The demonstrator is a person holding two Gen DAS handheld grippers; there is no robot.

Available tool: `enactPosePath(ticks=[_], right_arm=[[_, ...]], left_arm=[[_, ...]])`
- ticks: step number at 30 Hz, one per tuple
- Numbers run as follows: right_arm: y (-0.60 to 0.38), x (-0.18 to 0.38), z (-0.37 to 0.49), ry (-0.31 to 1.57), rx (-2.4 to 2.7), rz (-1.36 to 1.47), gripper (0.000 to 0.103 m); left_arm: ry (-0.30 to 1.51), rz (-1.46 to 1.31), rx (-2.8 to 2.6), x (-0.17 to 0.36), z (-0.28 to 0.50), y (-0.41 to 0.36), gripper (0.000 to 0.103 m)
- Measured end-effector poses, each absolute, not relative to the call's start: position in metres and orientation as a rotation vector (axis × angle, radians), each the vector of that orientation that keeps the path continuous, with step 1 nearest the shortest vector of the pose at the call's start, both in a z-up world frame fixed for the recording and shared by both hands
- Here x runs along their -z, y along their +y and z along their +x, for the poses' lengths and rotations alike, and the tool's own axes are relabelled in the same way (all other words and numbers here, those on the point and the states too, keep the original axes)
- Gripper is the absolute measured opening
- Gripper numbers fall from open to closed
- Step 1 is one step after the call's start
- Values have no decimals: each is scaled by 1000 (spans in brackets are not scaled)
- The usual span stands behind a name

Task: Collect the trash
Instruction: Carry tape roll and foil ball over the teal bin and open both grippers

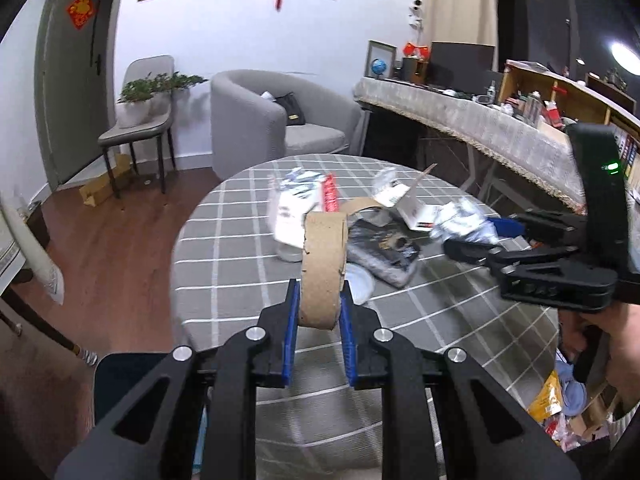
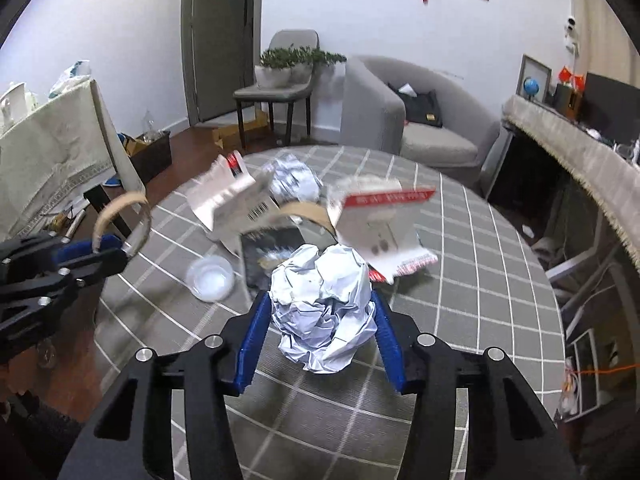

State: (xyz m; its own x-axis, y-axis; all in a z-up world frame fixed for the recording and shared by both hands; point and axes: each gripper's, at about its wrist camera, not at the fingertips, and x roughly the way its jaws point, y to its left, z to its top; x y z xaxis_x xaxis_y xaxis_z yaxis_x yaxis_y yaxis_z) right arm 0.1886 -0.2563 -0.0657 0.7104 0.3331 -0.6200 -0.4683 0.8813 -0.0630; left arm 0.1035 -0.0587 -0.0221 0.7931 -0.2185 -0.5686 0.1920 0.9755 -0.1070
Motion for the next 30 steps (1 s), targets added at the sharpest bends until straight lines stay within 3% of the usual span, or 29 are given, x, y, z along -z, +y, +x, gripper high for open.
enactPosePath(ticks=[15, 30], right_arm=[[-192, 54, 183, 574, -543, -231, 51], [-87, 57, 175, 605, -767, -158, 51]], left_arm=[[695, -53, 76, 44, 99, 24, 21], [934, -71, -76, 117, 95, 124, 21]])
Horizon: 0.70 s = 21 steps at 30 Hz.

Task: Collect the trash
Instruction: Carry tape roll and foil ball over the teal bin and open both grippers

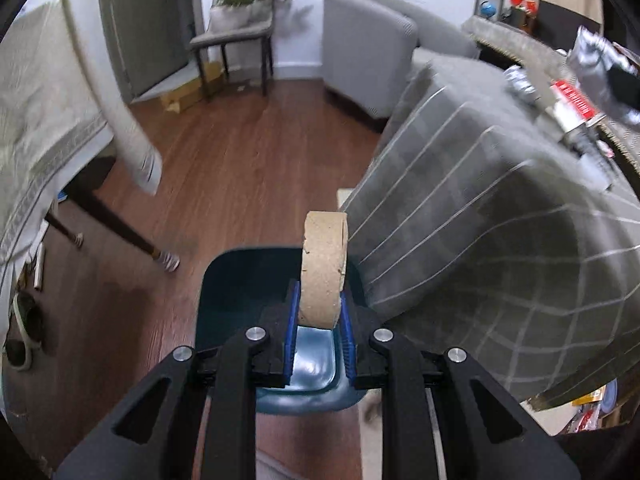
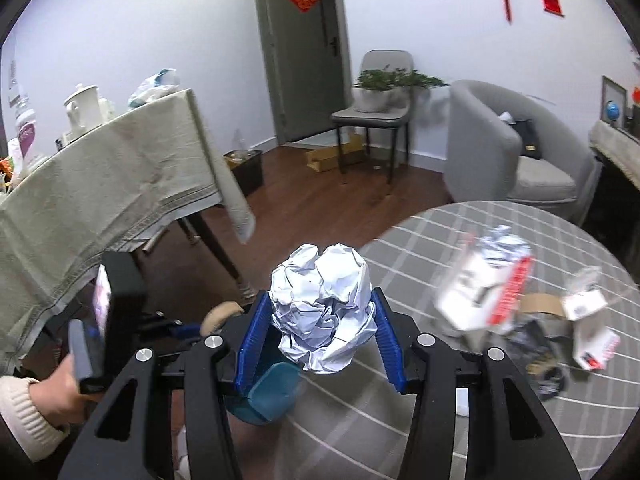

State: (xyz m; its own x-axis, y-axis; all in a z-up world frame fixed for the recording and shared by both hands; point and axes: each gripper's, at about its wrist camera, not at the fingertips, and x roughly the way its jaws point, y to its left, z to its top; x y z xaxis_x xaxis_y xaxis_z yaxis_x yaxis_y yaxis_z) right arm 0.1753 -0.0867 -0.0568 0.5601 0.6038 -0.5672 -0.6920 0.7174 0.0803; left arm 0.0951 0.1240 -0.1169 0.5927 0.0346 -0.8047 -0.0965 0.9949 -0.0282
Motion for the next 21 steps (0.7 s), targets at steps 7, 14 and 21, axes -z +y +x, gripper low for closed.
enactPosePath(ticks=[7, 14, 21], right_arm=[[-39, 66, 166, 632, -828, -186, 51], [-5, 79, 164, 667, -857, -217, 51], [21, 100, 165, 721, -866, -257, 51]], left_arm=[[1046, -65, -108, 151, 87, 150, 21], [1098, -53, -126, 171, 77, 168, 32], [1050, -107, -130, 158, 68, 184, 43]])
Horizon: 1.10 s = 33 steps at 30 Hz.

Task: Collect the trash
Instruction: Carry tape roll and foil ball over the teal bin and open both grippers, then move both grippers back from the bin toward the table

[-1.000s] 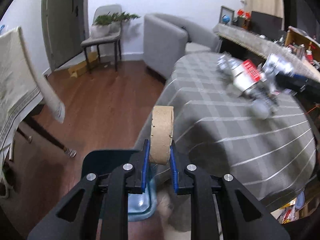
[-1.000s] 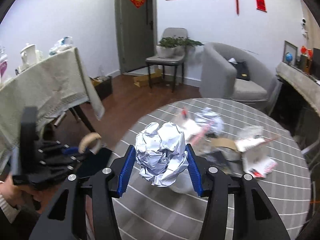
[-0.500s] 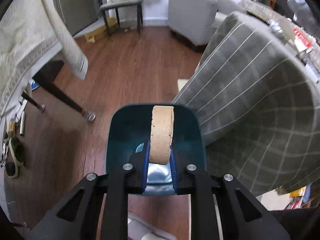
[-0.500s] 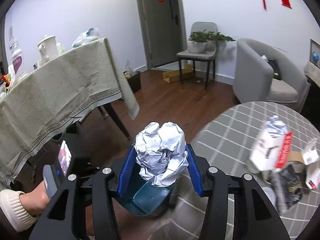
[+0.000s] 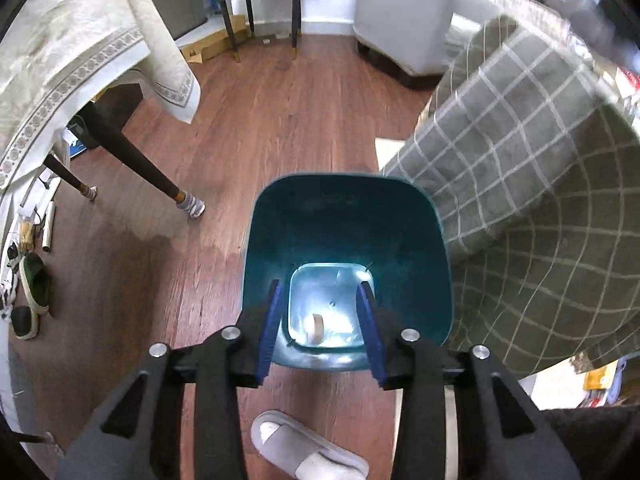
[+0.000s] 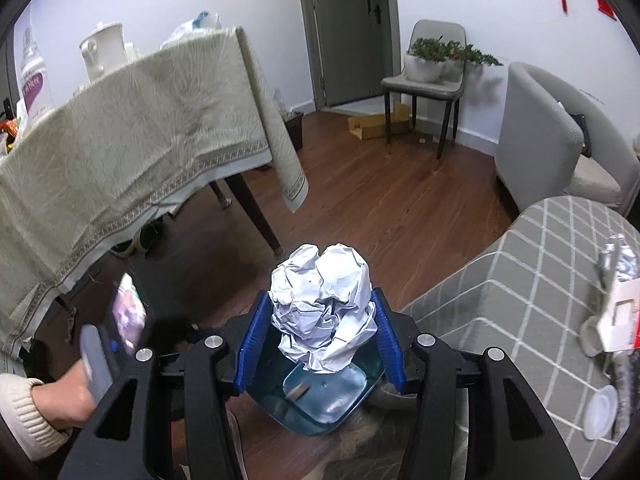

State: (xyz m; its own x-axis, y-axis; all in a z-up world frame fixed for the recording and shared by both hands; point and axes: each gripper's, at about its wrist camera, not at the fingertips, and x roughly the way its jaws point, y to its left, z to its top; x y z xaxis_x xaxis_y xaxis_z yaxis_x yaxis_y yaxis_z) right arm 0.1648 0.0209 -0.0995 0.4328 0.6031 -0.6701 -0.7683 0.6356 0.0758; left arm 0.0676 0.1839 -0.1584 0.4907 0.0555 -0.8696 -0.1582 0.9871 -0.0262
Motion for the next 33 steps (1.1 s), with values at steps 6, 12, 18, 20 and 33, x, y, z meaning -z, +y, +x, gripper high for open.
enactPosePath(ticks=[6, 12, 18, 20, 33], right_arm=[[38, 123, 172, 795, -862, -273, 51], [54, 153, 181, 867, -851, -288, 51], [72, 190, 189, 939, -837, -308, 51], [76, 201, 192, 964, -832, -309, 51], [103, 246, 193, 1058, -812, -367, 55]], left_arm=[[909, -166, -100, 122, 59, 189, 59], [800, -199, -114, 92, 50, 195, 68], [726, -199, -139, 72, 43, 202, 72], [704, -203, -141, 65, 41, 202, 73], [591, -168, -133, 20, 24, 192, 63]])
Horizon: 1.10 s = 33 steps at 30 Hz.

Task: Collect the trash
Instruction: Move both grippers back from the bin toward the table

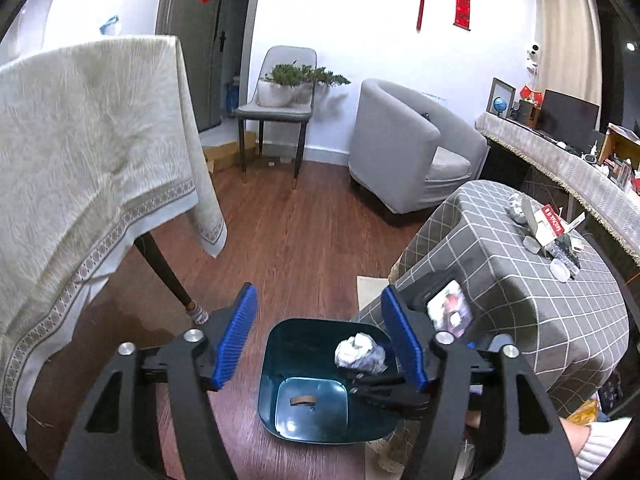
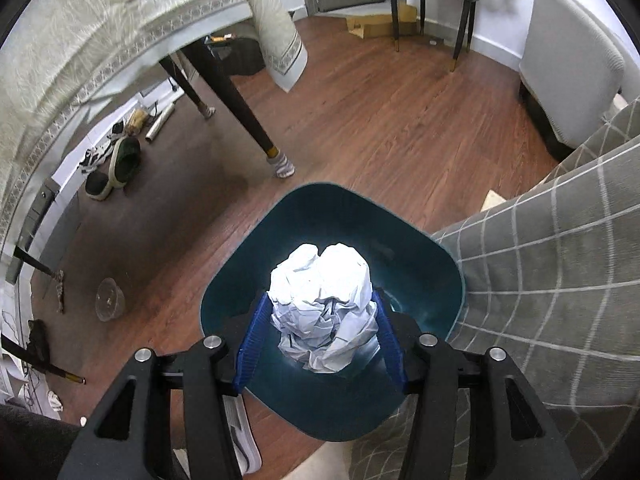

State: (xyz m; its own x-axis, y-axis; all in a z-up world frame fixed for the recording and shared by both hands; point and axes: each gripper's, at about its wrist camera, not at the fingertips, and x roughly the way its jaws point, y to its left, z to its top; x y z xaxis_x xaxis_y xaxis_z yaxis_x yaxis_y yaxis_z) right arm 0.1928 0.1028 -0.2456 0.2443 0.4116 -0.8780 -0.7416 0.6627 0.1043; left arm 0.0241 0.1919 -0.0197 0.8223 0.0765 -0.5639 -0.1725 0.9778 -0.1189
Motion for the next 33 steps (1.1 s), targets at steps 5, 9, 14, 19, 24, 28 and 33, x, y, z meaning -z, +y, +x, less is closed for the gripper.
enactPosePath(ticks=[5, 9, 14, 19, 24, 28, 33], right_arm=[[103, 253, 189, 1051, -794, -410, 76], [96, 246, 188, 1040, -791, -405, 77], [86, 218, 182, 977, -822, -362, 77], [74, 181, 169, 893, -871, -335, 77], [57, 146, 158, 802, -904, -311, 77], [38, 122, 151, 734, -910, -292, 77], [10, 101, 149, 674, -894, -282, 77]], left_arm=[[555, -175, -122, 7, 19, 193, 53], [523, -185, -116, -3, 15, 194, 53], [498, -169, -113, -13, 13, 187, 53], [471, -151, -121, -22, 15, 182, 53], [442, -153, -113, -34, 16, 176, 54], [437, -163, -100, -37, 22, 169, 59], [437, -170, -70, -38, 35, 150, 62]])
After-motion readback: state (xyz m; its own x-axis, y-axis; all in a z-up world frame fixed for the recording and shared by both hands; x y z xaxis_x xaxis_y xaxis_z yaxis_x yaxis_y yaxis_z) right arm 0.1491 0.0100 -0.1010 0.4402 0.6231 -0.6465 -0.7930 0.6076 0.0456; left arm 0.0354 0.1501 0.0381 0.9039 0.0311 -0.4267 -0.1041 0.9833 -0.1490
